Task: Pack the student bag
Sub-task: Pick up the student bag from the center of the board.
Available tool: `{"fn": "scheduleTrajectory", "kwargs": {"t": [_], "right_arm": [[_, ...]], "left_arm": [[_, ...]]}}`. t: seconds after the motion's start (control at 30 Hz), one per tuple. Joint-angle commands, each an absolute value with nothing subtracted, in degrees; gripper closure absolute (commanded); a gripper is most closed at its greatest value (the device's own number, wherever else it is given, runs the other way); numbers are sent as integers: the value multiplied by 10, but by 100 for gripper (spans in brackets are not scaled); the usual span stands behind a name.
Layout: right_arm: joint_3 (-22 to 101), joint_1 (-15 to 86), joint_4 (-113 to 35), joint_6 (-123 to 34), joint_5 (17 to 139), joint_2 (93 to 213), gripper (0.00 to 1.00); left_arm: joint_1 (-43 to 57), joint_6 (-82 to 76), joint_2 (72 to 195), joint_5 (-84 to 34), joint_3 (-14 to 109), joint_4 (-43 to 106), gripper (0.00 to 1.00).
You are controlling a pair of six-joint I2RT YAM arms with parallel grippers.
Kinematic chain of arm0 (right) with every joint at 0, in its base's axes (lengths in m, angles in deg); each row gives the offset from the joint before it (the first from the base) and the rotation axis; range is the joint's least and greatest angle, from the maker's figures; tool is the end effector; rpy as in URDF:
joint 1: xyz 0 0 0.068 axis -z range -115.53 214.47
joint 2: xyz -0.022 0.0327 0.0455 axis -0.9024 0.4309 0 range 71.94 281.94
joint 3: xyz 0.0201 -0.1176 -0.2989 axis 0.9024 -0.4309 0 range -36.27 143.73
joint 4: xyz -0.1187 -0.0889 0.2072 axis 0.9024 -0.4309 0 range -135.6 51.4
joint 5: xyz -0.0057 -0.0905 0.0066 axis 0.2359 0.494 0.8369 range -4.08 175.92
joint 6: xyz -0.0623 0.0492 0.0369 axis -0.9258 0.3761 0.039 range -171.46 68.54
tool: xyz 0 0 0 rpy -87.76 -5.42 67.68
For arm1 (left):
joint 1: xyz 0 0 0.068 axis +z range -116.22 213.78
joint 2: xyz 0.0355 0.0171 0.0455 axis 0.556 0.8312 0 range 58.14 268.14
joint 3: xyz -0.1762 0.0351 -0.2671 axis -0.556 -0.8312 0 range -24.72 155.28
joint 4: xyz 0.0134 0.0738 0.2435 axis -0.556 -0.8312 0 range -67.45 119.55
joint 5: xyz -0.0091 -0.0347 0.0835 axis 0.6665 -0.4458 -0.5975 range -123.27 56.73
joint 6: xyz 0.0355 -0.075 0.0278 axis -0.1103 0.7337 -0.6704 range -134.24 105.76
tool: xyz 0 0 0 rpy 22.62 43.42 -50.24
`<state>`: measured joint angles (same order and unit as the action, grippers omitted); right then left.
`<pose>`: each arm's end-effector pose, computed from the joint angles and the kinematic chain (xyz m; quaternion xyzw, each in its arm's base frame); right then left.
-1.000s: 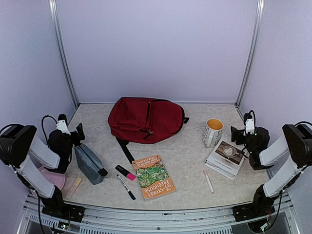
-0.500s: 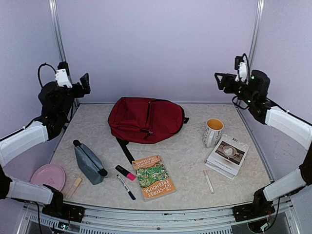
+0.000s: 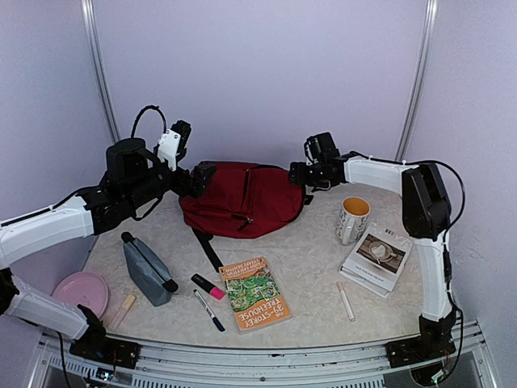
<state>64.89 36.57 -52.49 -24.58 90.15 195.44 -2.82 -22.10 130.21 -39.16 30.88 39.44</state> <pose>0.4962 0.2564 0.2513 0.0086 0.8914 0.1787 0.4164 0.2604 -0.1835 0.3854 0.2504 0.7031 -0.1278 0.6532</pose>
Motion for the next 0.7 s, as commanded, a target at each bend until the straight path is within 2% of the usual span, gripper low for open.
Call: {"fn": "scheduleTrajectory", "kwargs": {"t": [0.0, 0.1, 0.17, 0.23, 0.33, 0.37, 0.53, 0.67], "right_arm": [[766, 365, -636, -226, 926, 2050, 2], [796, 365, -647, -228, 885, 2091, 12], [795, 365, -638, -230, 847, 2101, 28], [797, 365, -635, -235, 822, 2104, 53], [796, 365, -625, -257, 792, 2081, 97], [791, 365, -617, -274, 781, 2065, 100], [766, 362, -582, -377, 676, 1955, 100], [804, 342, -619, -461, 618, 1872, 100]], "left_arm": [[-47, -243, 1291, -342, 296, 372, 1], [-49, -237, 1288, -329, 298, 368, 1], [-49, -237, 1284, -326, 296, 368, 1], [-49, -238, 1280, -323, 293, 368, 1], [-49, -241, 1276, -304, 291, 370, 1], [-49, -241, 1275, -295, 291, 371, 1], [-43, -246, 1247, -231, 289, 380, 1], [-41, -257, 1208, -182, 289, 387, 1]]}}
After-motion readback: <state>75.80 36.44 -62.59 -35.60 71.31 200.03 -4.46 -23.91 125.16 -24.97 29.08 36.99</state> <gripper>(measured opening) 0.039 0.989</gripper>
